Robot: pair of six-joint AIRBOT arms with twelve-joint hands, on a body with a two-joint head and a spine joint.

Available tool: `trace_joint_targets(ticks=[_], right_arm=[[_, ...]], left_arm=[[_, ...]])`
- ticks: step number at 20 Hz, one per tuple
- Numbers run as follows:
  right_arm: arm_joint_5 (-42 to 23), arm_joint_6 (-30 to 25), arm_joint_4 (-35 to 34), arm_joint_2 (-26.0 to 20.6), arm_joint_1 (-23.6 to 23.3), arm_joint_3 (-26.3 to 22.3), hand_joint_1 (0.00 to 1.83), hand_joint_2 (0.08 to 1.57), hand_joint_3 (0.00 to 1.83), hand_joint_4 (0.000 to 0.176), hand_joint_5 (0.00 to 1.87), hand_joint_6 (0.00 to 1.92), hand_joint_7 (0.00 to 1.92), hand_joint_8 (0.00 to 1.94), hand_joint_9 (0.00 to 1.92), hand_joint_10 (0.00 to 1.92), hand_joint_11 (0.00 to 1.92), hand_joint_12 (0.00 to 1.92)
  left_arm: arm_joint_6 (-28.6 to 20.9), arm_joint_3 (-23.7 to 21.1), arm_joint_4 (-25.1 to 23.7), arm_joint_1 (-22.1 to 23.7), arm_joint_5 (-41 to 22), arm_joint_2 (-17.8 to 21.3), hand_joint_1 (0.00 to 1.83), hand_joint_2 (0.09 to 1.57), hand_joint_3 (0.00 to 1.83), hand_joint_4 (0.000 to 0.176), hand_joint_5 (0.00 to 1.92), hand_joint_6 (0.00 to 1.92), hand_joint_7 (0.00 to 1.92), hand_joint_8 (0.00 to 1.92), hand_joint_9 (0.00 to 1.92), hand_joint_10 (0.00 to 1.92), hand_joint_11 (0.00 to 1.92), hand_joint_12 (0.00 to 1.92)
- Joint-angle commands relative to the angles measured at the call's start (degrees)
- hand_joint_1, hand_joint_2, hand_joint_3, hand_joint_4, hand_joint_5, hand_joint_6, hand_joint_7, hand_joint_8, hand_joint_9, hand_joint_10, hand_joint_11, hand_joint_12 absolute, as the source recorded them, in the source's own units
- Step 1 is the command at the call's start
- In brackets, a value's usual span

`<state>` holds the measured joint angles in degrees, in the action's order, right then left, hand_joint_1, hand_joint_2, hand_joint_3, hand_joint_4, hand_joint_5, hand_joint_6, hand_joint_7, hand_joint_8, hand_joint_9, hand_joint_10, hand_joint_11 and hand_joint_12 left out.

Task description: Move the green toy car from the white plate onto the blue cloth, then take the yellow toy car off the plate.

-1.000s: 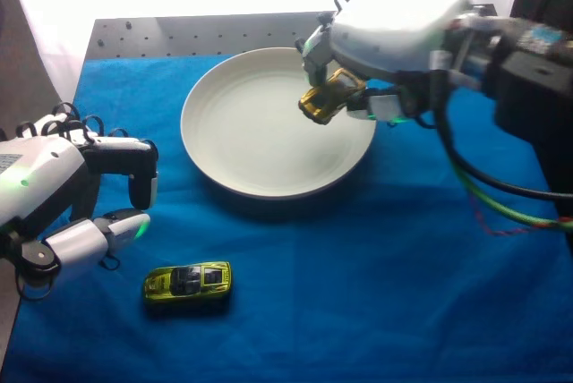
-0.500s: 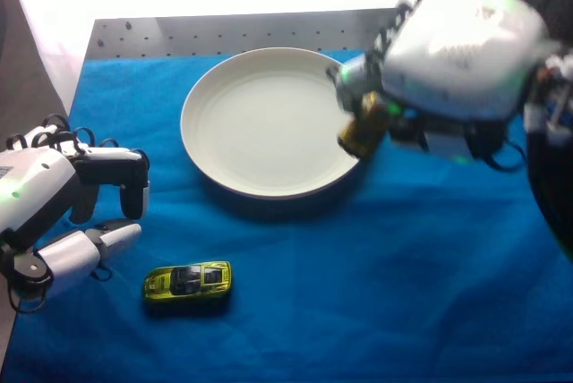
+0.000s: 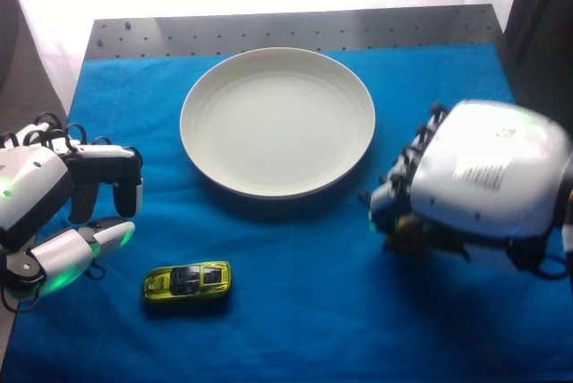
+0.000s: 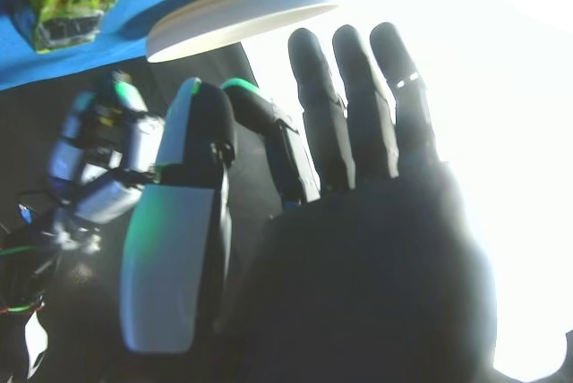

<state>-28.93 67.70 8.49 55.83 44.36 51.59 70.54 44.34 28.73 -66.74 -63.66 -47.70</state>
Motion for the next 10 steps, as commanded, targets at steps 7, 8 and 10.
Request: trace_joint_targets(ticks=[7,8,10], right_arm=[[-6.6,-1.5,-0.2,1.1,1.0,0.1,1.21,1.05,0.00,0.000,1.13,0.74,0.97,1.00,0.84,1.25,0.67,1.58],[-6.6,-1.5,-0.2,0.9,1.0,0.0,1.18,0.97,0.00,0.000,0.83,0.84,0.82,1.01,0.70,1.26,0.49,1.61],[-7.1,-1.5,-0.3,0.4,0.9,-0.2,1.11,0.93,0.00,0.000,0.60,0.90,0.64,0.99,0.52,1.23,0.29,1.66]], left_arm=[[-0.4,-0.2,-1.0,0.1,-7.0,0.2,0.81,1.31,0.00,0.176,0.61,1.52,0.66,0.01,0.37,0.47,0.00,1.33],[-0.4,-0.2,-0.9,0.0,-7.0,0.2,0.82,1.30,0.00,0.176,0.62,1.51,0.66,0.01,0.37,0.49,0.00,1.37],[-0.4,-0.2,-0.8,-0.1,-7.1,0.2,0.83,1.29,0.00,0.176,0.63,1.49,0.68,0.01,0.34,0.60,0.00,1.41]])
